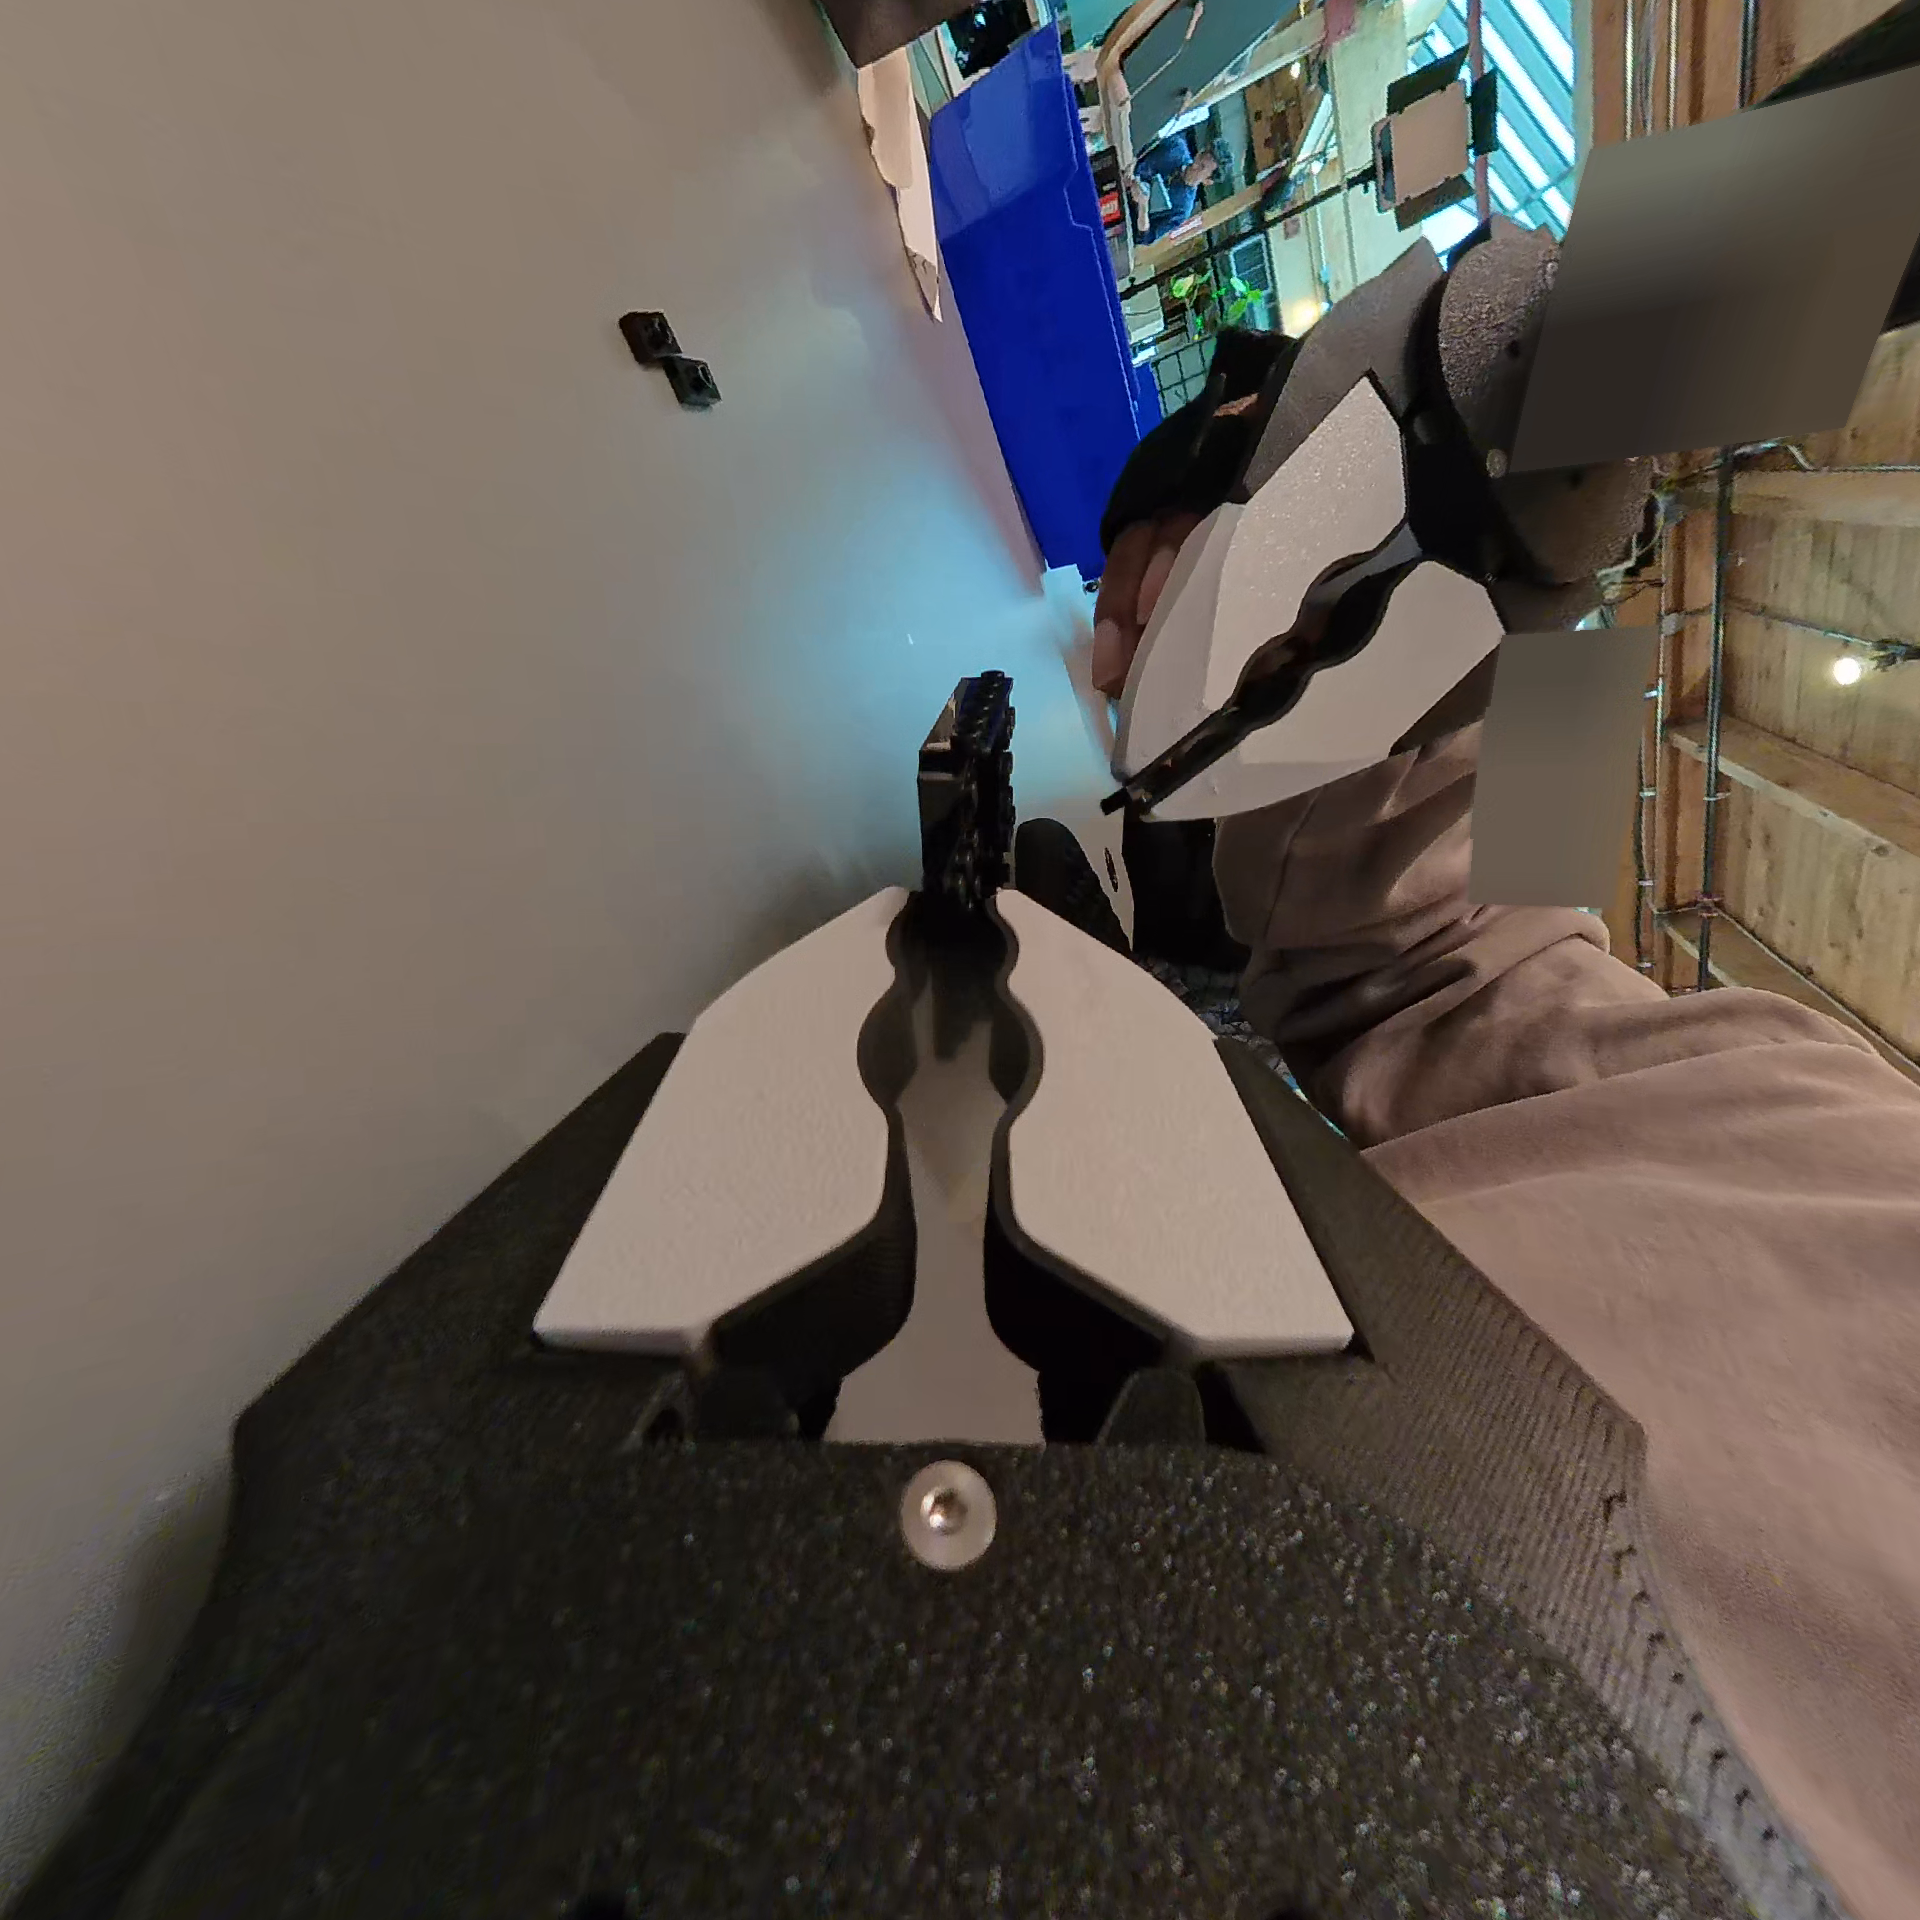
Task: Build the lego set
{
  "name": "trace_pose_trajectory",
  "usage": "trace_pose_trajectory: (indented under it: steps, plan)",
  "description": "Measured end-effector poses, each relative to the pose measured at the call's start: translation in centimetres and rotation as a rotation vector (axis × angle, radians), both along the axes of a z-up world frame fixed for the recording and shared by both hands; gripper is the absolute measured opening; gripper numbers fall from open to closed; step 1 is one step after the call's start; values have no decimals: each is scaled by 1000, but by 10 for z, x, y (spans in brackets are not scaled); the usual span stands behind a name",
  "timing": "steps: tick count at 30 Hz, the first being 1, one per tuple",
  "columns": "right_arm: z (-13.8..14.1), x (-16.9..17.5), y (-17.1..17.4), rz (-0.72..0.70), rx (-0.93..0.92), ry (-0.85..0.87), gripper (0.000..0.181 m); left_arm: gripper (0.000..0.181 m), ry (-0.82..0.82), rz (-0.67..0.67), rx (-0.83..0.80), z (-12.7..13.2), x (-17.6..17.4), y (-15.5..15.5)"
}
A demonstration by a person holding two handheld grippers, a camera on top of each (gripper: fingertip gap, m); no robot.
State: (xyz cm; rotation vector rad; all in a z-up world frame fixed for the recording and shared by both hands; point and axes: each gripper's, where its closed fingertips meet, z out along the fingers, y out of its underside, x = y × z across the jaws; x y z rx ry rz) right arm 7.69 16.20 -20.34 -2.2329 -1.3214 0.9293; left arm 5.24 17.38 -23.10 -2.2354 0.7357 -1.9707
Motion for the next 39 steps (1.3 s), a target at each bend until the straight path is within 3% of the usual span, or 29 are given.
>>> trace_pose_trajectory:
  steps: [12,25,39]
  plan:
    - [-15,-7,-9,86,-32,-61,4,9,-9,-14,0,3,0,-2]
    - [-35,-10,-24,422,-120,-488,4,9,12,-62,14,-2,3,-13]
    - [-34,-19,-21,559,-149,-632,6,9,9,-69,18,0,1,-14]
